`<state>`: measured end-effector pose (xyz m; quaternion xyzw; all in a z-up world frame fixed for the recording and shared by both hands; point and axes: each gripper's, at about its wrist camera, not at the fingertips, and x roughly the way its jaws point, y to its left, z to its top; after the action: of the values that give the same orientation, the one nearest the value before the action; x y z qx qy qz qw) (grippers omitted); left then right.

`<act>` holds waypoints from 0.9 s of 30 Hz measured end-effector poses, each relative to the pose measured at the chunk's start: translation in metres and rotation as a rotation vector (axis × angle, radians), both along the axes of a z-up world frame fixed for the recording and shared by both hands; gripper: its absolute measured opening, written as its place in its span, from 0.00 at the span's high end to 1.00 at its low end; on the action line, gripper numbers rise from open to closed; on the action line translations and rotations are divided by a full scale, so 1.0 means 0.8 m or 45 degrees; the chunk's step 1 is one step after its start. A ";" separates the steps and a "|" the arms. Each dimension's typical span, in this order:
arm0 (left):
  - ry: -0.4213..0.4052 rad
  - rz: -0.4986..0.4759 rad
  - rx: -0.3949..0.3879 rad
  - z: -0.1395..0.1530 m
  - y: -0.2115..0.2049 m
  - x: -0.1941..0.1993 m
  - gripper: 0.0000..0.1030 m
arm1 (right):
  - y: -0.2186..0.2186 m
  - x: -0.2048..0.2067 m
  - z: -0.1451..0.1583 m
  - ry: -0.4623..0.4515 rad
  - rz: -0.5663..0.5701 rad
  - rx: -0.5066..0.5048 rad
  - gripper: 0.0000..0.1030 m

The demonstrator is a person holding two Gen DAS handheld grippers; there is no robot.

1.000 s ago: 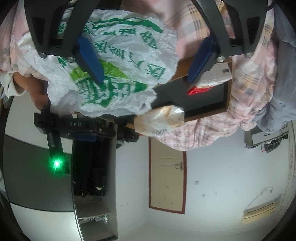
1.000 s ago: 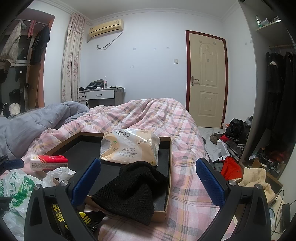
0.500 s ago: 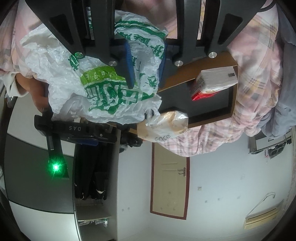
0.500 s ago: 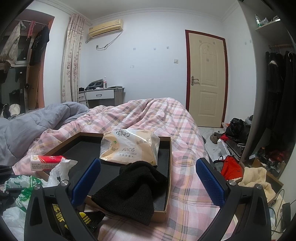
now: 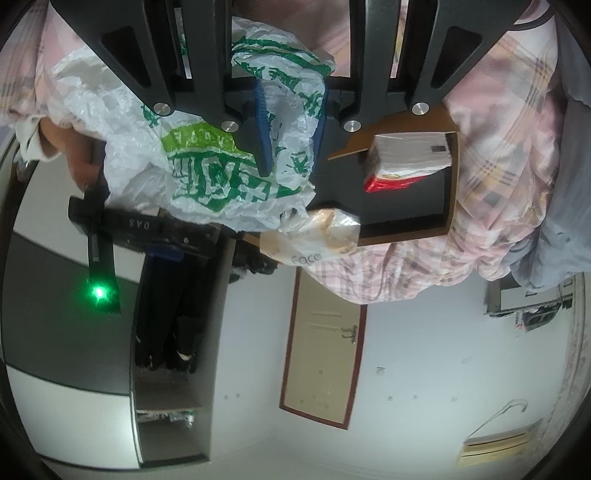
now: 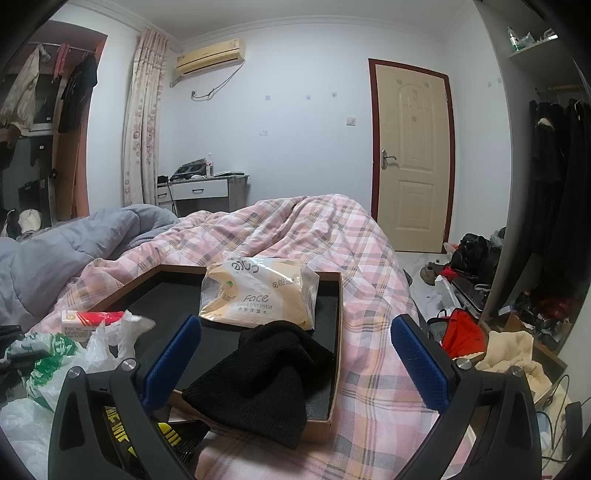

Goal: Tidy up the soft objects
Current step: 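Carry the plastic bag into the tray and open the left tool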

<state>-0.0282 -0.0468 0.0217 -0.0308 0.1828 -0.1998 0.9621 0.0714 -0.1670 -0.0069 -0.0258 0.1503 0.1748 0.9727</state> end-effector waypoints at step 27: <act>-0.221 0.156 -0.339 0.053 0.075 0.000 0.88 | 0.001 -0.001 0.001 0.000 0.001 0.019 0.01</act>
<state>-0.0283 0.0135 0.0637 -0.1518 0.0688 -0.1650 0.9721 0.0705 -0.1666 -0.0060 -0.0188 0.1492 0.1762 0.9728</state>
